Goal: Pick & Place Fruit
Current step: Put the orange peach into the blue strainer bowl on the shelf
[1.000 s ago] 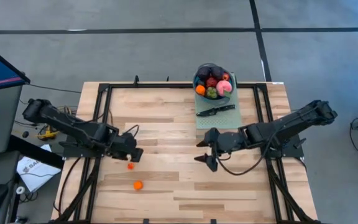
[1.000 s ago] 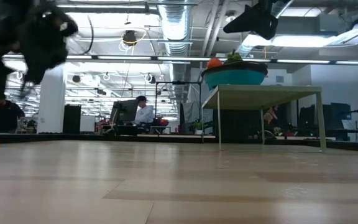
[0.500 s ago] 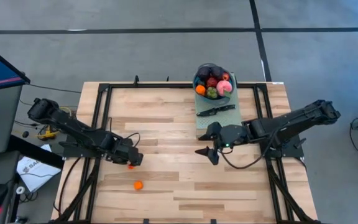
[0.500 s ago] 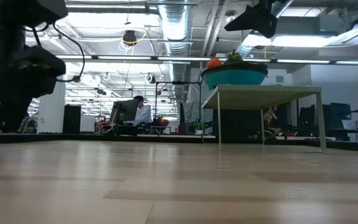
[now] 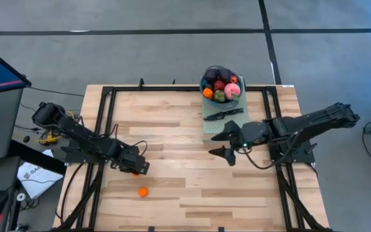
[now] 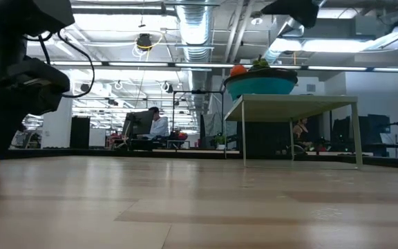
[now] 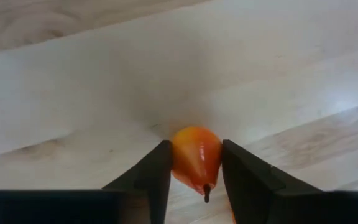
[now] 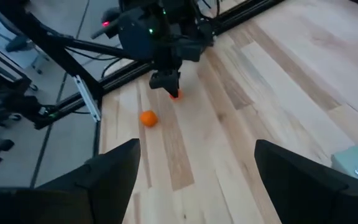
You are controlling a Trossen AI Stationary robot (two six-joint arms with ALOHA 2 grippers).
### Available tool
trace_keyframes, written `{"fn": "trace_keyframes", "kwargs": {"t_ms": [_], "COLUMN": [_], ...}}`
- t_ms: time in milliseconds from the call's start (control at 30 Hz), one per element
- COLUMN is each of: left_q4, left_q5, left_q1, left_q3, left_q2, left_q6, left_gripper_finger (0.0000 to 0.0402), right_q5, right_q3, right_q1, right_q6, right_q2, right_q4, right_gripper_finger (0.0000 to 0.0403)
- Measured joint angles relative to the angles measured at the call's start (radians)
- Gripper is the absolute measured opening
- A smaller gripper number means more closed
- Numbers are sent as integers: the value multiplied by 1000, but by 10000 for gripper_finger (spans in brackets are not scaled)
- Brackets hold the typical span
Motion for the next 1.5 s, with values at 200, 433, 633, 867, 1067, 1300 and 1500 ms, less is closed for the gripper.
{"fn": "trace_keyframes", "kwargs": {"t_ms": [200,433,633,867,1067,1300,1500], "left_q4": [119,345,423,428,430,433,431], "left_q5": [-12,-103,-39,41,48,49,49], "left_q1": [6,150,301,358,351,345,345], "left_q3": [0,37,198,462,557,559,559], "left_q2": [0,50,246,507,616,631,631], "left_q6": [19,145,368,544,579,577,570], "left_gripper_finger": [107,107,106,108,109,110,129], "right_q5": [0,0,56,102,105,105,105], "right_q3": [0,0,0,0,0,0,0], "right_q1": [48,171,259,300,316,316,315], "right_q6": [81,250,384,428,435,433,432], "right_q2": [-118,-255,-282,-256,-202,-108,-18], "right_q4": [-126,-374,-525,-554,-569,-580,-573], "right_gripper_finger": [311,311,311,311,311,311,311]}}
